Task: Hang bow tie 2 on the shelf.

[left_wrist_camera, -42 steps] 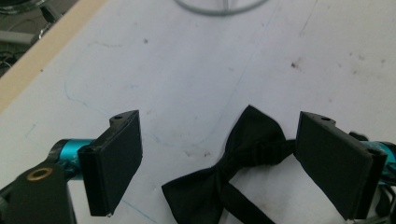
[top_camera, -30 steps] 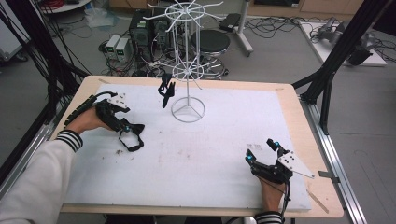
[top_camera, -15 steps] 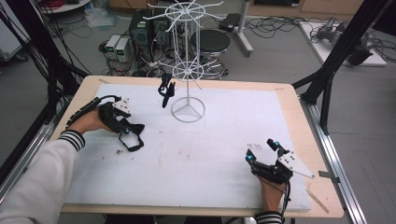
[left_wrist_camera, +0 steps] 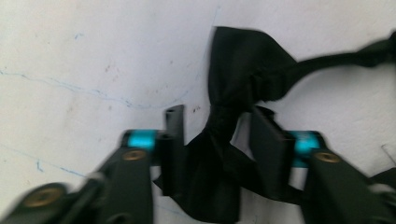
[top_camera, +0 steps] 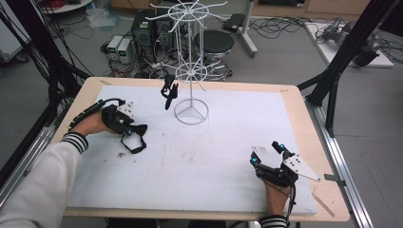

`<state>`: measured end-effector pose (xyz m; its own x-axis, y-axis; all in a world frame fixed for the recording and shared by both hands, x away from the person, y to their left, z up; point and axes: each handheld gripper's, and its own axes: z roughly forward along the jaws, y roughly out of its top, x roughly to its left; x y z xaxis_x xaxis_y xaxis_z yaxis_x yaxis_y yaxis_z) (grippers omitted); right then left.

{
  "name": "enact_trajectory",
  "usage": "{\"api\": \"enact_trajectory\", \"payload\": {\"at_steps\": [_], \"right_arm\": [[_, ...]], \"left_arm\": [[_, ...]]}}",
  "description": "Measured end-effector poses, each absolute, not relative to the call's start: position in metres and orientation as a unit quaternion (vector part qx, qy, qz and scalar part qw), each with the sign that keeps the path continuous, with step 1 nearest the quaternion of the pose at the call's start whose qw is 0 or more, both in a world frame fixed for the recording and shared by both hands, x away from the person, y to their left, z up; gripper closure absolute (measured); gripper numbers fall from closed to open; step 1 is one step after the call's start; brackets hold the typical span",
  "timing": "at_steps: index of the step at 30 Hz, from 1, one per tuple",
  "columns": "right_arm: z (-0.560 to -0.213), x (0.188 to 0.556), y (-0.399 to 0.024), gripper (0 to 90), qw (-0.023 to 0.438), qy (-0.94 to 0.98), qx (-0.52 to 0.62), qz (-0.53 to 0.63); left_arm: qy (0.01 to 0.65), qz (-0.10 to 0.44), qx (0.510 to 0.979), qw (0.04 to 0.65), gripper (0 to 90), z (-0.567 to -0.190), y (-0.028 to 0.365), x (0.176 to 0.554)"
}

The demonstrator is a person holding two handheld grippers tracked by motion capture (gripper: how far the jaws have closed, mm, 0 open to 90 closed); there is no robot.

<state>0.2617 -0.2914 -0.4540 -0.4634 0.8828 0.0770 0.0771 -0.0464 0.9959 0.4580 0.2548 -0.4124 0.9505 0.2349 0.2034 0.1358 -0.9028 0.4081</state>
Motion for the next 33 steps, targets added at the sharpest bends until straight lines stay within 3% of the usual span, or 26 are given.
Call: {"api": "enact_trajectory", "payload": {"at_steps": [3, 7, 33], "right_arm": [[-0.454, 0.262, -0.291, 9.0, 0.333, 0.604, 0.398, 0.605], [-0.454, 0.262, -0.291, 9.0, 0.333, 0.603, 0.398, 0.606], [-0.454, 0.261, -0.291, 9.0, 0.332, 0.604, 0.398, 0.605]], "left_arm": [[0.092, 0.123, 0.97, 0.189, 68.9, -0.413, 0.253, 0.457], [0.094, 0.13, 0.968, 0.191, 74.7, -0.412, 0.253, 0.456], [0.12, 0.159, 0.948, 0.25, 75.0, -0.386, 0.249, 0.44]]}}
